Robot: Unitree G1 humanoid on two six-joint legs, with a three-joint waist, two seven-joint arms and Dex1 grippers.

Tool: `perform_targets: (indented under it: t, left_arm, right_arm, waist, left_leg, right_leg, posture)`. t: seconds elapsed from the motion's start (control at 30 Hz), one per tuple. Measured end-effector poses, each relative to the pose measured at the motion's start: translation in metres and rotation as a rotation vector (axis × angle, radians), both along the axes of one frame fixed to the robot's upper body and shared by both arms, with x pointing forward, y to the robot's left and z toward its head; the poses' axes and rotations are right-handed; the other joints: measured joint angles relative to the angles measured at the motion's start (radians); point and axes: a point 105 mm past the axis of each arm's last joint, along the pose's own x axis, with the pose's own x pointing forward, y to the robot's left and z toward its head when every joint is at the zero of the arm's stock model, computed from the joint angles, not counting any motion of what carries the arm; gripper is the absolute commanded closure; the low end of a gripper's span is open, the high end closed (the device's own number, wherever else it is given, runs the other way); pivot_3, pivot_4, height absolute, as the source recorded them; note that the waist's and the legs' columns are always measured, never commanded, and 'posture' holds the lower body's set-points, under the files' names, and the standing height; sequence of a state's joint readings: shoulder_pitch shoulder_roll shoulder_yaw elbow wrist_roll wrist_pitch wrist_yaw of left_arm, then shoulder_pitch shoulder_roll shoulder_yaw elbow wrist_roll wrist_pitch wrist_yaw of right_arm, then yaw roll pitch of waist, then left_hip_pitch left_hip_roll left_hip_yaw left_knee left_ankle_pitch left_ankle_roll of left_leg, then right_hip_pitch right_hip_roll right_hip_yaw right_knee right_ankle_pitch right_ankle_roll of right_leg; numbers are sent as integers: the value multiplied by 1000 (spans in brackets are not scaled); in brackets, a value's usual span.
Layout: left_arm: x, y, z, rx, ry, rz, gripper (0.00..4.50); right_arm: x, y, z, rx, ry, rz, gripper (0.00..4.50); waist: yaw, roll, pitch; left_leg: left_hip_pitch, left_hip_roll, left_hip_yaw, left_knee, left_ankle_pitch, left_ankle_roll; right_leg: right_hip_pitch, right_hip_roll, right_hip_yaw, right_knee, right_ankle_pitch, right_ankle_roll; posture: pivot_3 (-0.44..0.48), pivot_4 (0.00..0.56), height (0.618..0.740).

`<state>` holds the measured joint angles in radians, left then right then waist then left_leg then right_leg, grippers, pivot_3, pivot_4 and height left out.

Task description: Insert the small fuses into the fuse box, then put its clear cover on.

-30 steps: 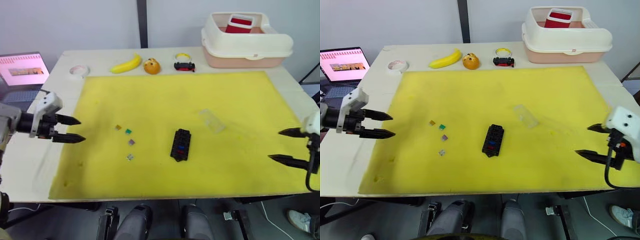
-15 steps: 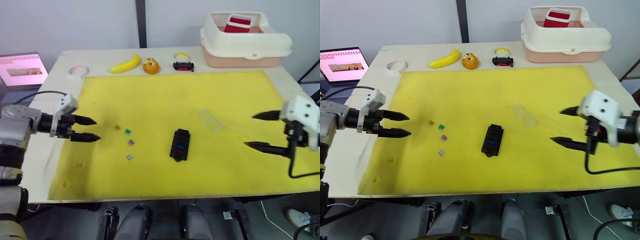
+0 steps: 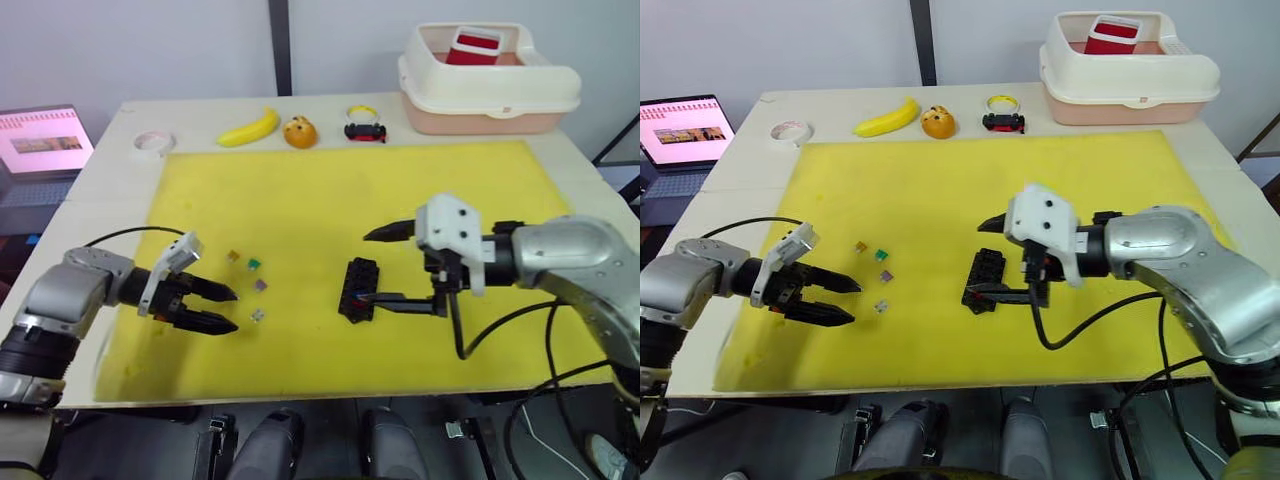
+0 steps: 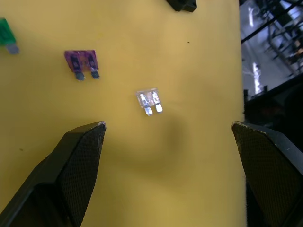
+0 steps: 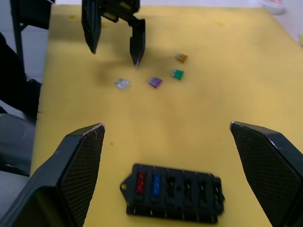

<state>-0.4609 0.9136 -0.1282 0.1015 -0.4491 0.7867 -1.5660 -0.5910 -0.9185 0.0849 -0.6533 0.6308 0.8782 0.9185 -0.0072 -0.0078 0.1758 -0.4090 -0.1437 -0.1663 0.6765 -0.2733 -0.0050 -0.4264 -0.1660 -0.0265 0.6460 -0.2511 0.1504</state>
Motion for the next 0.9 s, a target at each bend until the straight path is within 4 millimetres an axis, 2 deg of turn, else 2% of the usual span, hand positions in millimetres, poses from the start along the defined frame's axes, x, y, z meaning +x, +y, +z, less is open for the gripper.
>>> perform_targets:
  t: [0.13, 0.5, 0.6, 0.9]
  left_arm:
    - [-2, -3, -9, -8, 24, 13, 0]
    - [6, -11, -12, -84, 71, 78, 0]
    - [15, -10, -9, -122, 81, 117, 0]
    - [63, 26, 20, -91, -63, 302, 0]
  right_arm:
    - [1, 3, -4, -17, 0, 1, 23]
    - [2, 8, -8, -17, 6, 6, 23]
    - [2, 8, -8, -16, 7, 2, 23]
    - [1, 9, -8, -18, 3, 5, 23]
  waist:
    - [-3, 0, 0]
    - [11, 0, 0]
    - [20, 0, 0]
    - [14, 0, 0]
  left_leg:
    - [0, 0, 0, 0, 0, 0]
    - [0, 0, 0, 1, 0, 0]
    - [0, 0, 0, 1, 0, 0]
    - [0, 0, 0, 1, 0, 0]
  right_leg:
    - [0, 0, 0, 0, 0, 0]
    - [0, 0, 0, 0, 0, 0]
    - [0, 0, 0, 1, 0, 0]
    - [0, 0, 0, 1, 0, 0]
  posture:
    - [0, 150, 740]
    - [0, 150, 740]
    - [0, 150, 740]
    - [0, 150, 740]
